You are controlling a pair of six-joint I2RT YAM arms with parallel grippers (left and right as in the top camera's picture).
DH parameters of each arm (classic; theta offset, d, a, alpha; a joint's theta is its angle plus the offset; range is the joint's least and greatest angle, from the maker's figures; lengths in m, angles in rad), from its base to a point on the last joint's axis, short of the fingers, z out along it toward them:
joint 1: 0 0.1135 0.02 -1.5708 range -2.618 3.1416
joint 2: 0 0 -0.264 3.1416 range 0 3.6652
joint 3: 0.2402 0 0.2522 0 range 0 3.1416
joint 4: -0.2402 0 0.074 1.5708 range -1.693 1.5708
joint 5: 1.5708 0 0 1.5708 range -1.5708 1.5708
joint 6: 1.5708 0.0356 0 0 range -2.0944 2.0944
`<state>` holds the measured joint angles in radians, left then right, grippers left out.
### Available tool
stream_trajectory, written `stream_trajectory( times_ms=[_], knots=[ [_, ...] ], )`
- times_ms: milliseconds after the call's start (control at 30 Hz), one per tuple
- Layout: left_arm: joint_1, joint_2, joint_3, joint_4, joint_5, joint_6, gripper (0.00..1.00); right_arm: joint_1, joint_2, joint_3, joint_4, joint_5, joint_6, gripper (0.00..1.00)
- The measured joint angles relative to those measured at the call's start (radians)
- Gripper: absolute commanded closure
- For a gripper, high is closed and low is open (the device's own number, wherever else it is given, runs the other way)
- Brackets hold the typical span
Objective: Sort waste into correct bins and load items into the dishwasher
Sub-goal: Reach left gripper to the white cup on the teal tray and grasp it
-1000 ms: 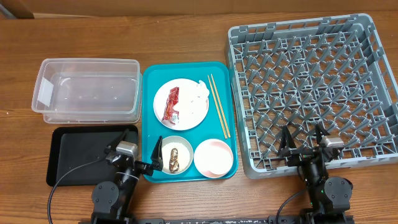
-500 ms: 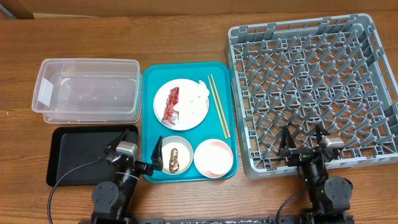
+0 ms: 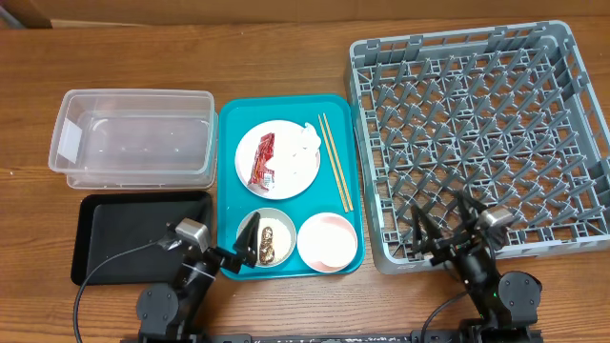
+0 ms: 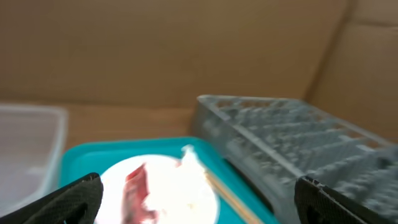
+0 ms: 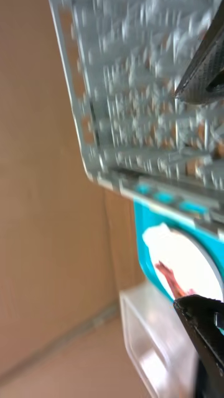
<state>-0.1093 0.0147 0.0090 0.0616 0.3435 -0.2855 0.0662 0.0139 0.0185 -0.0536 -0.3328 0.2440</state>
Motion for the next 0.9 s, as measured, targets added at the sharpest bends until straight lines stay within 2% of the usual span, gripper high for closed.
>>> stream_trajectory(
  times_ms=[167,300,400,667,733,900],
  knots=[
    [0.000,0.000,0.071,-0.040,0.092,-0.057,0.00,0.000,0.002,0.074,-0.020,-0.104,0.055,0.00],
    [0.000,0.015,0.250,-0.199,0.117,-0.076,0.00,0.000,0.034,0.253,-0.063,-0.133,0.076,0.00],
    [0.000,0.061,0.381,-0.319,0.124,-0.080,0.00,0.000,0.104,0.413,-0.206,-0.144,0.083,0.00],
    [0.000,0.423,0.772,-0.684,0.148,-0.079,0.00,0.000,0.486,0.797,-0.675,-0.158,0.092,0.00],
    [0.000,0.530,0.864,-0.743,0.183,-0.079,0.00,0.000,0.570,0.868,-0.728,-0.158,0.091,0.00],
    [0.000,0.727,1.034,-0.757,0.338,-0.085,0.00,0.000,0.728,0.961,-0.761,-0.182,0.092,0.00]
  ],
)
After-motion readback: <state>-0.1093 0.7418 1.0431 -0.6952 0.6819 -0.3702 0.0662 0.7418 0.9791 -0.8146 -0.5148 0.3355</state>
